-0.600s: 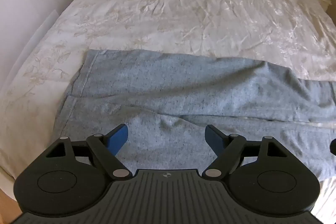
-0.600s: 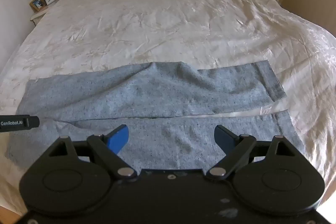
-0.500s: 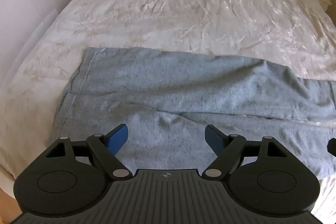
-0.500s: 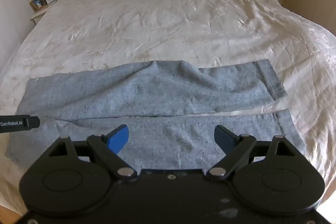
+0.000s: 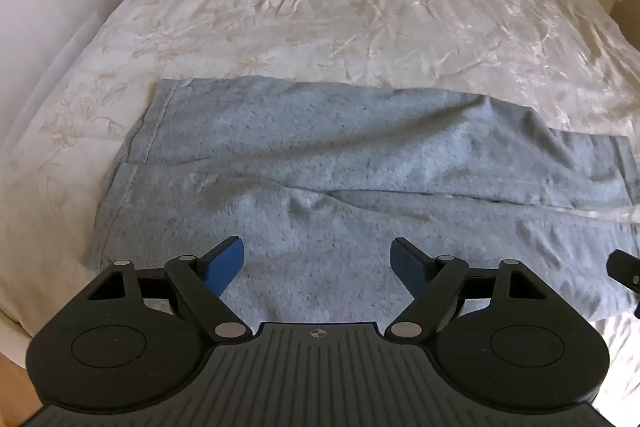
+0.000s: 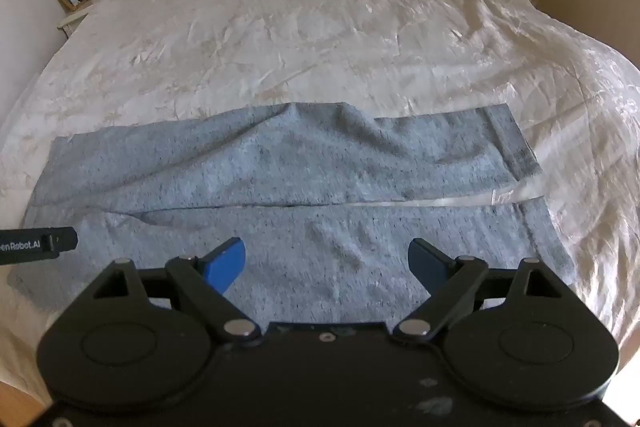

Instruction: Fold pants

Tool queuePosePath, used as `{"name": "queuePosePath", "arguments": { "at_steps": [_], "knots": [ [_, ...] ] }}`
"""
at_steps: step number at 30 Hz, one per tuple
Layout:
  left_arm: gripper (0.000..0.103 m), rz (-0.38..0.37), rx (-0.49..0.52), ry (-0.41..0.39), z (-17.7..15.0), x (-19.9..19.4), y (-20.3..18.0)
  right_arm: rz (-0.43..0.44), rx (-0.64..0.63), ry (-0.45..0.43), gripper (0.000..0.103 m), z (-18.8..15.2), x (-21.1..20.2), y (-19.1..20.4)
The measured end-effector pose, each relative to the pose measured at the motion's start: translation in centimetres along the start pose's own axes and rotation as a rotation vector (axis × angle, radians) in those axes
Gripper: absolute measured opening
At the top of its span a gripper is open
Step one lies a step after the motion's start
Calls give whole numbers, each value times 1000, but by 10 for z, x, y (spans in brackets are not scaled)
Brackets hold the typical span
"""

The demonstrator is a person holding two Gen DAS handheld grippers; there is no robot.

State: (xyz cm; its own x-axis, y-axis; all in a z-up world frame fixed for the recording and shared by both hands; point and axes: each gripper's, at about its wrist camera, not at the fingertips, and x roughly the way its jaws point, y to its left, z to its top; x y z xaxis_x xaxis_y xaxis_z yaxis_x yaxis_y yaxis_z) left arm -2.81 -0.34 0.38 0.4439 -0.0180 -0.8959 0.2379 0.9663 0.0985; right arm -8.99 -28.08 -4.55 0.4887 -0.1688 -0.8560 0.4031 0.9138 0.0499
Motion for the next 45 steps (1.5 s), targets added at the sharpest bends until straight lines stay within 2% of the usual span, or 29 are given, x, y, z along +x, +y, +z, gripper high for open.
{"name": "queuePosePath", "arguments": {
  "at_steps": [19, 45],
  "knots": [
    [80, -12, 15, -1, -8, -3, -4, -38, 24, 33, 93, 0, -1, 1],
    [80, -34, 30, 17, -12, 0, 0, -16, 13, 32, 93, -9, -4, 13]
  ]
}}
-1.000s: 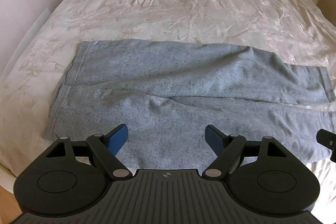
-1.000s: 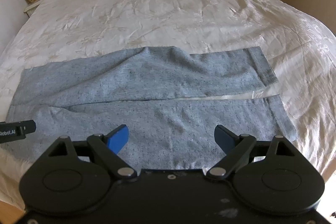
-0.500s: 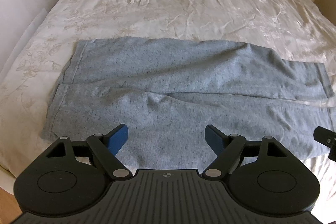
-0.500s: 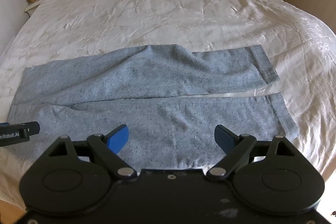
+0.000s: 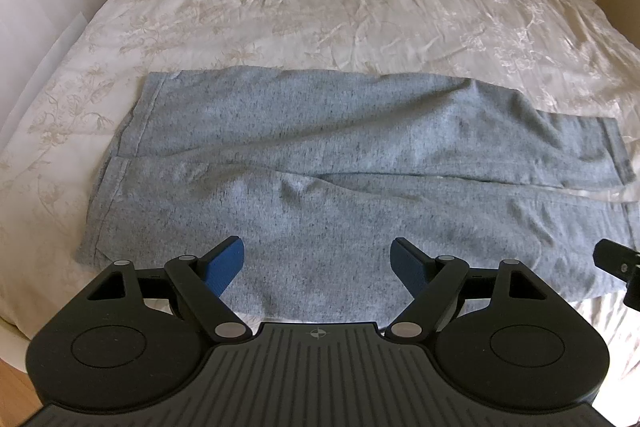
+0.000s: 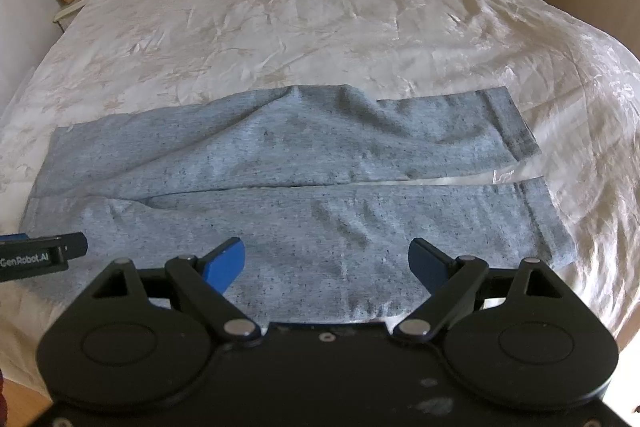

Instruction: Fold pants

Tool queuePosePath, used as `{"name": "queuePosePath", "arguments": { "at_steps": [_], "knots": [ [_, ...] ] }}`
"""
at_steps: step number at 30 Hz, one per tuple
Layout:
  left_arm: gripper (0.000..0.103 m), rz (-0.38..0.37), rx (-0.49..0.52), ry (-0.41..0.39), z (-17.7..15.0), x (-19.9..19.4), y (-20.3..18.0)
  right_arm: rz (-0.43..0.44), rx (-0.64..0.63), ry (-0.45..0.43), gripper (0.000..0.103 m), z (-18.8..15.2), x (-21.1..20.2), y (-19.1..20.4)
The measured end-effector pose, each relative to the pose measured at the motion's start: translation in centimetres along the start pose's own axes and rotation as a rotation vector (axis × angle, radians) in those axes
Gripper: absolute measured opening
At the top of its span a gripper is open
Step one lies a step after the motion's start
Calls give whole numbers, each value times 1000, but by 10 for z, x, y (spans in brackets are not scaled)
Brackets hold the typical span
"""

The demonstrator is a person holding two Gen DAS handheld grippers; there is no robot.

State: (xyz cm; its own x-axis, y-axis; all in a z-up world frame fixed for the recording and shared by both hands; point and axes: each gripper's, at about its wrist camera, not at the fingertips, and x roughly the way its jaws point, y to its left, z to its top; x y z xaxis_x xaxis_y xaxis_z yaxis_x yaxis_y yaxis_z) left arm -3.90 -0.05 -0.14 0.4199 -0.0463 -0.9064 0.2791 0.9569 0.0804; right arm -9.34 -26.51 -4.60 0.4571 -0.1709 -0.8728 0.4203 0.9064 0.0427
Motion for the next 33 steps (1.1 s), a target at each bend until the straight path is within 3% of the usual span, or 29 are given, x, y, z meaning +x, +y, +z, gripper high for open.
{"name": "queuePosePath", "arguments": {
  "at_steps": [14, 20, 24, 29, 31, 33],
  "knots": [
    [80, -44, 34, 18, 2, 8, 4, 11, 60, -48, 93, -4, -4, 1],
    [75, -79, 24, -89, 2, 4, 15, 15, 122, -97, 94, -8, -6, 1],
    [75, -84, 101, -149, -1, 8, 14, 20, 129, -4, 89, -8, 7, 4],
    [74, -142, 152, -40, -7, 35, 17, -10, 216, 45, 76, -20, 23, -3],
    [68, -172, 143, 13, -12, 49, 20, -50, 261, 67, 67, -28, 32, -12],
    [67, -176, 156, 49, -18, 62, 19, -83, 303, 80, 66, -37, 38, -24]
  ]
}}
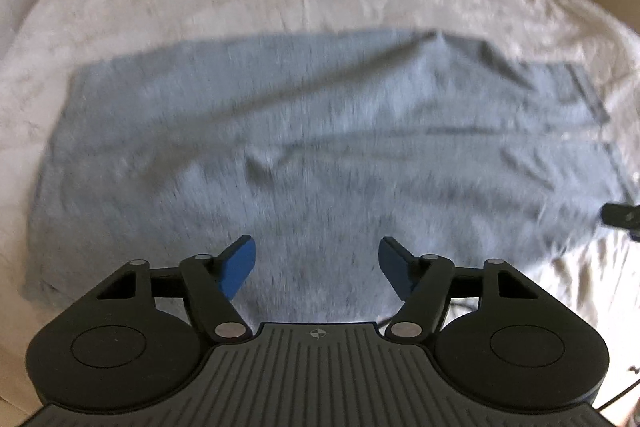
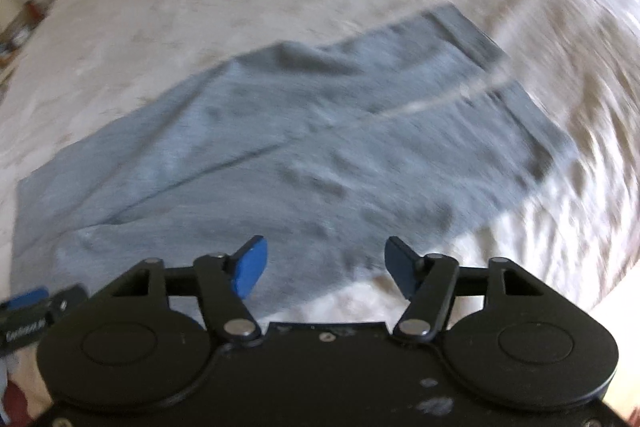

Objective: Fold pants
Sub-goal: 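Move the right tool to the pant leg cuffs and close on them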

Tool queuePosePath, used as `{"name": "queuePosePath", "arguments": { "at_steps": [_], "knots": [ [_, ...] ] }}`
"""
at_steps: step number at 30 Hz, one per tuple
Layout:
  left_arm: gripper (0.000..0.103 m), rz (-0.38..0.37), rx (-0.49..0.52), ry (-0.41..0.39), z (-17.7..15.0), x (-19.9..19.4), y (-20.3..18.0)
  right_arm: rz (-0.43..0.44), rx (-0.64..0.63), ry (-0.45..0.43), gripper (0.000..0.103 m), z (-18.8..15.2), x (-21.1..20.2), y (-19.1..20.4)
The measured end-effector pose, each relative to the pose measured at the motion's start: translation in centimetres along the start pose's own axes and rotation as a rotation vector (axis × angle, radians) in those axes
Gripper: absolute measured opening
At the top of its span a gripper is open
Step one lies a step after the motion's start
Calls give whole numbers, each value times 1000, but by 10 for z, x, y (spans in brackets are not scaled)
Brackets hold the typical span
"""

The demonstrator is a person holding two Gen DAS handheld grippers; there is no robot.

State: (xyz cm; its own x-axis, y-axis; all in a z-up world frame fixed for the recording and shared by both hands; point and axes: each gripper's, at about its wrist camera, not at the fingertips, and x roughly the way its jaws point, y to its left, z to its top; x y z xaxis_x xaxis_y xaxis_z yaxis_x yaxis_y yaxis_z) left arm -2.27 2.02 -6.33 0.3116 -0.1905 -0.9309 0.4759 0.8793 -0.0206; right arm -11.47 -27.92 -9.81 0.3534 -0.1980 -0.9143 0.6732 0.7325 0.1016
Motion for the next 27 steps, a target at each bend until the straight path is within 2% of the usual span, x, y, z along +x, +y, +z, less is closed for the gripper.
{"name": "queuePosePath", "arguments": {
  "at_steps": [7, 12, 17, 19, 21, 27],
  "knots": [
    [67, -14, 69, 76, -18, 26, -7, -157, 158, -28, 67, -10, 15, -73],
    [67, -11, 94, 107, -26, 36, -13, -222, 282, -31, 68, -5, 26, -130],
    [67, -26, 164, 120, -38, 41, -23, -220, 354, -12, 68, 3, 50, -176],
    [67, -29, 241, 113, -47, 41, -32, -214, 384, -3, 68, 9, 61, -188],
    [67, 4, 318, 87, -56, 40, -42, -196, 418, 7, 68, 15, 71, -201],
    [67, 47, 378, 73, -67, 50, -61, -158, 442, 51, 68, 31, 94, -208]
  ]
}}
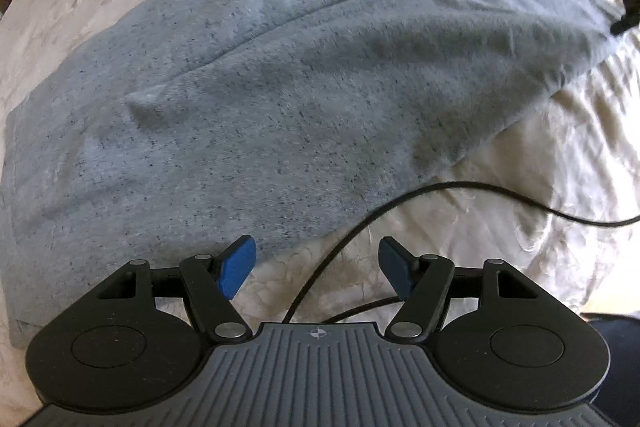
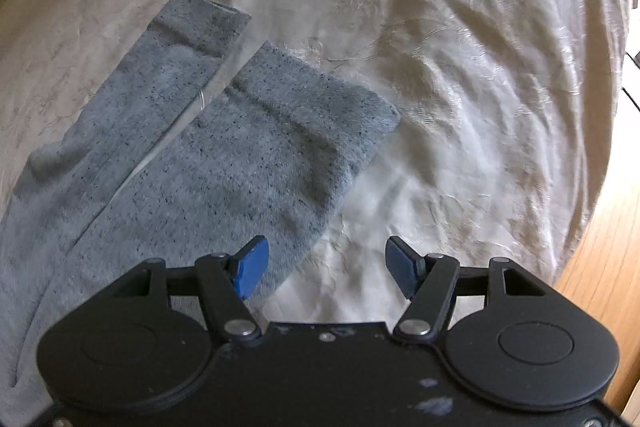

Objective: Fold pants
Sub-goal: 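Move the right tool to the pant leg cuffs and close on them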

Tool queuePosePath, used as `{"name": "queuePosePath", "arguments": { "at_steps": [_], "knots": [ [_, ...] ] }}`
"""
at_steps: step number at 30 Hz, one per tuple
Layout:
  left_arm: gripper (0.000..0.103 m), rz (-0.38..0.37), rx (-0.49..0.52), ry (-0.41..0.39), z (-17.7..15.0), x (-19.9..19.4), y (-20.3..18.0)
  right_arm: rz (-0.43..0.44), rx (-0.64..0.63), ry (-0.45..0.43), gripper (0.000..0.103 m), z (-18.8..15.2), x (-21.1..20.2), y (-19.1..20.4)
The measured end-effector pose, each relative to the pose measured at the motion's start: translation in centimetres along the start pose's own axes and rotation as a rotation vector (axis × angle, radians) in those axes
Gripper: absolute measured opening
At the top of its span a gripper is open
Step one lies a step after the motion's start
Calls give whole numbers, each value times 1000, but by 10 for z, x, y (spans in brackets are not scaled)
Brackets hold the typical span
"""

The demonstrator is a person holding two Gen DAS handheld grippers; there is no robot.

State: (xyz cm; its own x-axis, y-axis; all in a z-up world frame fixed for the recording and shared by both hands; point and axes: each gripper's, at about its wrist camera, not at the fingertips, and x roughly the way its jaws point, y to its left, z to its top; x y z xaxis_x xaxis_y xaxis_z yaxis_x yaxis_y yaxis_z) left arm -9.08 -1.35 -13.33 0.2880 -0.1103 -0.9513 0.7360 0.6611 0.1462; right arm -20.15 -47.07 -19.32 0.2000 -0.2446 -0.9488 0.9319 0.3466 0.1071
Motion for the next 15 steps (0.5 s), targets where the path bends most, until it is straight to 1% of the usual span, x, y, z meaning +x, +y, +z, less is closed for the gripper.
{"name": "queuePosePath", "arguments": {
  "at_steps": [2, 4, 6, 8, 10, 12, 14, 15],
  "knots": [
    [67, 33, 20, 3, 1, 5, -5, 8, 0, 15, 68, 5, 6, 1],
    [66, 68, 22, -15, 2, 5, -5, 17, 2, 30, 68, 10, 12, 2],
    [61, 89, -13, -36, 5, 4, 3, 31, 7, 41, 67, 14, 17, 2],
    [59, 94, -47, -44, 6, 4, 14, 45, 9, 44, 64, 19, 22, 2],
    [52, 108, -50, -35, 8, 7, 22, 57, 9, 49, 55, 23, 27, 2],
    [42, 116, -29, -21, 10, 13, 26, 76, 12, 59, 49, 26, 31, 3],
    [40, 109, 0, -10, 12, 19, 25, 87, 18, 64, 42, 29, 36, 5],
    [39, 105, 15, -10, 12, 21, 24, 93, 22, 67, 36, 30, 38, 7]
  ]
}}
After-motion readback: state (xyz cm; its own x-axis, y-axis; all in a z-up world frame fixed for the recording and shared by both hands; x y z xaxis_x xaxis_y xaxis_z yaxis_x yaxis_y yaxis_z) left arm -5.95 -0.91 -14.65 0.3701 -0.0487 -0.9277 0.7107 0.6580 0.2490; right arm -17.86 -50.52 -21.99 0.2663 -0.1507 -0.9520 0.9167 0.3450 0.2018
